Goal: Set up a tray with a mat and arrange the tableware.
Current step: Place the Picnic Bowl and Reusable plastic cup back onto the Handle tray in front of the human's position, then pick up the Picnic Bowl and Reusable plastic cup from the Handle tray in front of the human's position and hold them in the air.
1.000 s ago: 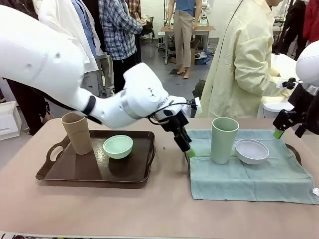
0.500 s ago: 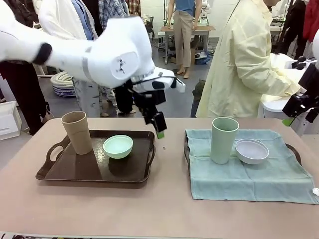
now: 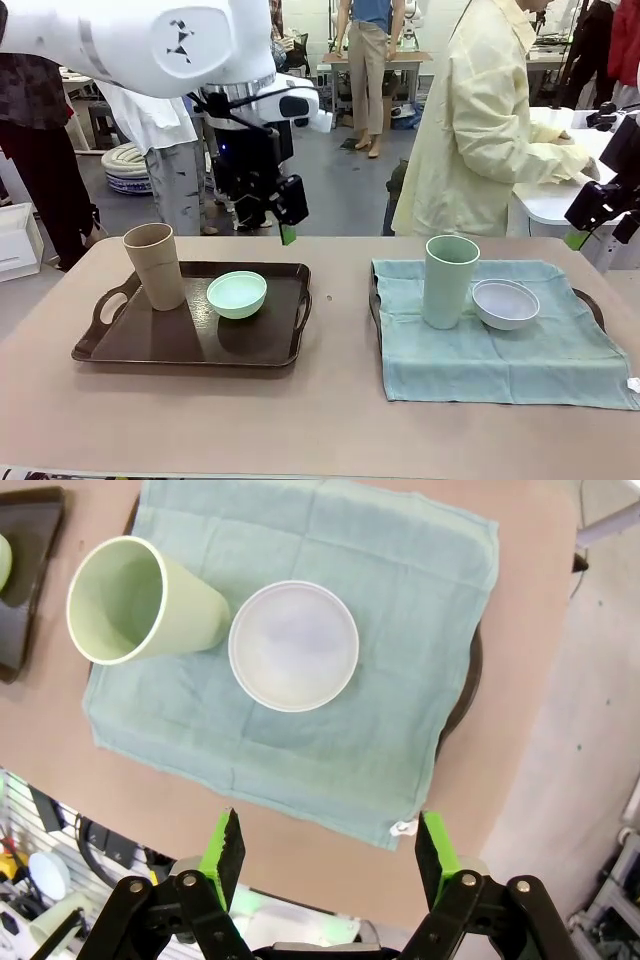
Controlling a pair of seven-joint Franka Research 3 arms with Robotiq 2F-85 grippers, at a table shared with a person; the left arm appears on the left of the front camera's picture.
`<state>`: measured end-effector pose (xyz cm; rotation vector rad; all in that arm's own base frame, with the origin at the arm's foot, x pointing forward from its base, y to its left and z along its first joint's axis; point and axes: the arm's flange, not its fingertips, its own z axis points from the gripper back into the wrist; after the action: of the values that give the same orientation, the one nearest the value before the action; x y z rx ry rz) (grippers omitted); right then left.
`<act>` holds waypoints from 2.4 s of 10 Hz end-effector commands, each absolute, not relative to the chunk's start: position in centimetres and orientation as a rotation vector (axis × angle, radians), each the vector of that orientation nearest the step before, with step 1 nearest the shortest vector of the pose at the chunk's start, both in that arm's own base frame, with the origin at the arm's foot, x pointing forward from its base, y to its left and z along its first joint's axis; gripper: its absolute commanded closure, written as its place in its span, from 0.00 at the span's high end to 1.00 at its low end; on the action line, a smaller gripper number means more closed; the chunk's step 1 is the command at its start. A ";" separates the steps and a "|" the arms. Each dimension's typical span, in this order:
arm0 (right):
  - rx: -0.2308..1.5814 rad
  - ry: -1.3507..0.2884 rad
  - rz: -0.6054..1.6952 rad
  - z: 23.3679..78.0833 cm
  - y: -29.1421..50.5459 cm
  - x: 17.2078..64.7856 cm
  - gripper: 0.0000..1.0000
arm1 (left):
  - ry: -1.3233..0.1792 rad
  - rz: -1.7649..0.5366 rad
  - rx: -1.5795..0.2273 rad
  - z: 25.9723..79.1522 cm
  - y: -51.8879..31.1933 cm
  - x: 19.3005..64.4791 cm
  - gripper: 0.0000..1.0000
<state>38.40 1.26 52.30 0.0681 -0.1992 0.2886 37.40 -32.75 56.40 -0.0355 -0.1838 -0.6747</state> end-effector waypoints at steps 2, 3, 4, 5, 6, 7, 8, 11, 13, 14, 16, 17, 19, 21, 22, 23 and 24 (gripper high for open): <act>0.064 -0.219 0.306 52.7 1.3 38.4 0.88 | -0.124 -0.662 0.007 55.1 -32.2 38.0 1.00; 0.064 -0.219 0.306 52.7 1.3 38.4 0.88 | -0.124 -0.662 0.007 55.1 -32.2 38.0 1.00; 0.064 -0.219 0.306 52.7 1.3 38.4 0.88 | -0.124 -0.662 0.007 55.1 -32.2 38.0 1.00; 0.064 -0.219 0.306 52.7 1.3 38.4 0.88 | -0.124 -0.662 0.007 55.1 -32.2 38.0 1.00; 0.064 -0.219 0.306 52.7 1.3 38.4 0.88 | -0.124 -0.662 0.007 55.1 -32.2 38.0 1.00; 0.064 -0.219 0.306 52.7 1.3 38.4 0.88 | -0.124 -0.662 0.007 55.1 -32.2 38.0 1.00; 0.064 -0.219 0.306 52.7 1.3 38.4 0.88 | -0.124 -0.662 0.007 55.1 -32.2 38.0 1.00; 0.064 -0.219 0.306 52.7 1.3 38.4 0.88 | -0.124 -0.662 0.007 55.1 -32.2 38.0 1.00; 0.067 -0.209 0.292 52.6 1.3 38.4 0.89 | -0.126 -0.670 -0.011 54.8 -32.4 38.0 1.00; 0.015 -0.200 0.274 53.1 0.9 35.7 0.89 | -0.123 -0.597 -0.025 55.9 -29.7 36.0 1.00; 0.082 -0.156 0.179 53.0 -2.9 35.1 0.89 | -0.064 -0.384 -0.173 56.1 -23.0 35.4 1.00; 0.155 -0.120 0.114 52.7 -5.6 35.5 0.89 | -0.028 -0.314 -0.279 56.3 -19.6 35.3 1.00; 0.312 -0.080 0.036 52.1 -10.6 36.0 0.89 | 0.034 -0.227 -0.449 56.0 -14.5 35.7 1.00; 0.518 -0.103 0.022 52.3 -15.2 36.7 0.89 | 0.005 -0.207 -0.590 56.2 -10.2 35.4 1.00; 0.596 -0.118 -0.001 52.4 -16.9 37.0 0.89 | -0.023 -0.174 -0.690 56.1 -7.7 35.1 1.00; 0.701 -0.122 -0.027 52.3 -18.0 37.1 0.89 | -0.045 -0.116 -0.800 55.9 -4.6 34.6 1.00; 0.770 -0.132 -0.063 52.1 -19.0 37.5 0.89 | -0.064 -0.073 -0.874 55.3 -2.4 34.7 1.00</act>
<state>36.57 -18.23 52.07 0.6788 -0.1403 -0.0573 35.47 -3.73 56.52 -0.7782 -0.0399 -0.0916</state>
